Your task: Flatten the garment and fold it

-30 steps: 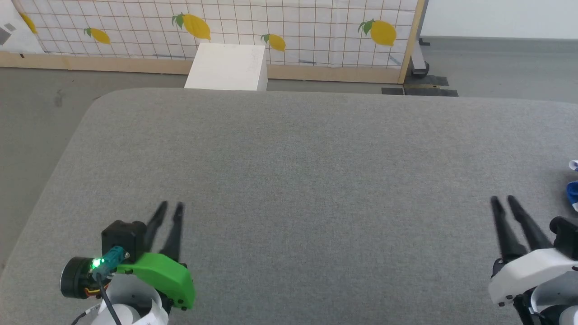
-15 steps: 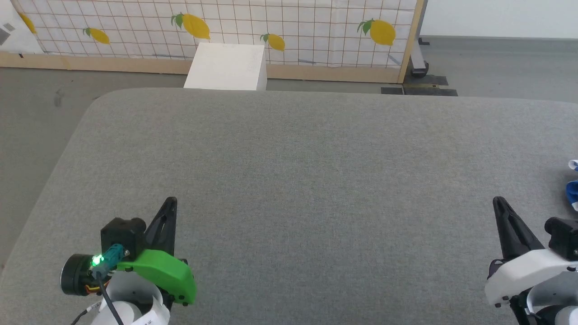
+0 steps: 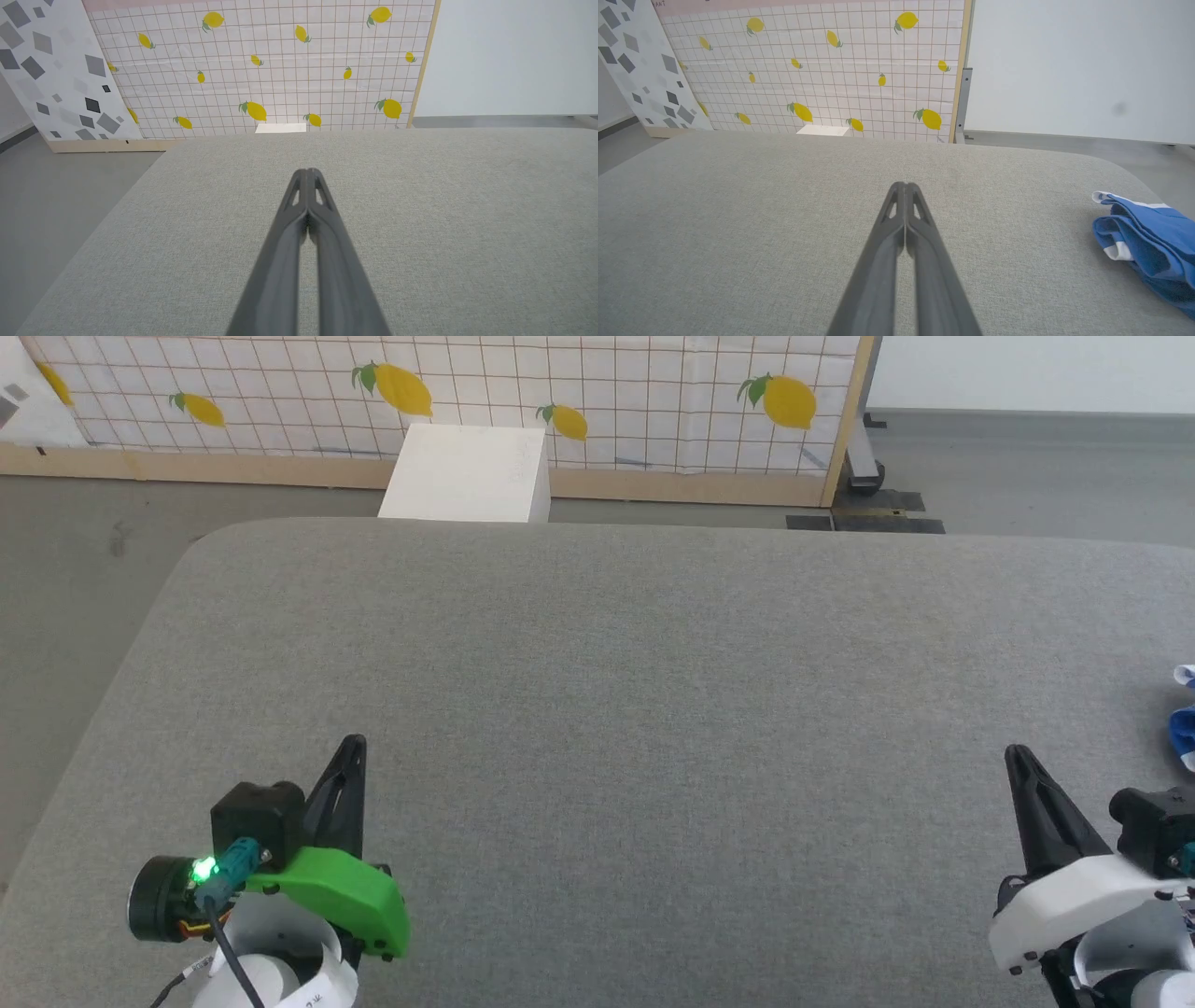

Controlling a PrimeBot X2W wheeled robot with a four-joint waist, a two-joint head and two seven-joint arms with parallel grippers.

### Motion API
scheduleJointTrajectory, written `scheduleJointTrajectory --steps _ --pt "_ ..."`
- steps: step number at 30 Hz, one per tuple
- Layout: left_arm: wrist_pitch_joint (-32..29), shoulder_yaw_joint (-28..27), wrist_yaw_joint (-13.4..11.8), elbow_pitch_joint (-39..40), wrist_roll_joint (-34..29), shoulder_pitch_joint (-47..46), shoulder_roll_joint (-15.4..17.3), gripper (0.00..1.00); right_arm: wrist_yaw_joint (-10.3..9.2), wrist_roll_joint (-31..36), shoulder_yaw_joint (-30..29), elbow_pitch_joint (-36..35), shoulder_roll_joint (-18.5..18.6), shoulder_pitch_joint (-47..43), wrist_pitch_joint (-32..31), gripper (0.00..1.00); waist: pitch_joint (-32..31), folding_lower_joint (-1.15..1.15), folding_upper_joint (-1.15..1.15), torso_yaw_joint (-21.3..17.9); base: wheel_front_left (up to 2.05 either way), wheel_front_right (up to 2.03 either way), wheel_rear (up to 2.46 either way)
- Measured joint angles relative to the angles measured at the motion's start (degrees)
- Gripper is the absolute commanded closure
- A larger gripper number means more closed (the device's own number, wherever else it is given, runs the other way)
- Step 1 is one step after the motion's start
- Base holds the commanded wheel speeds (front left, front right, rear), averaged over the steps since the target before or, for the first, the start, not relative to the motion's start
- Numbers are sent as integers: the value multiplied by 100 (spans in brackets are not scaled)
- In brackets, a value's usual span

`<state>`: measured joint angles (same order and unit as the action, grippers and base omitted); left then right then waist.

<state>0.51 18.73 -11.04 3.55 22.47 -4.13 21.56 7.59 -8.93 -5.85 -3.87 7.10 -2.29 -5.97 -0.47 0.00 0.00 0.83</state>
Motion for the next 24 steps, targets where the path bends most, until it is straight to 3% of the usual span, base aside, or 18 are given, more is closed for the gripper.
scheduleJointTrajectory --steps 24 --pt "-2 -486 290 -94 -598 78 -469 100 0 203 151 102 -93 5 146 100 12 0 0 -22 0 0 0"
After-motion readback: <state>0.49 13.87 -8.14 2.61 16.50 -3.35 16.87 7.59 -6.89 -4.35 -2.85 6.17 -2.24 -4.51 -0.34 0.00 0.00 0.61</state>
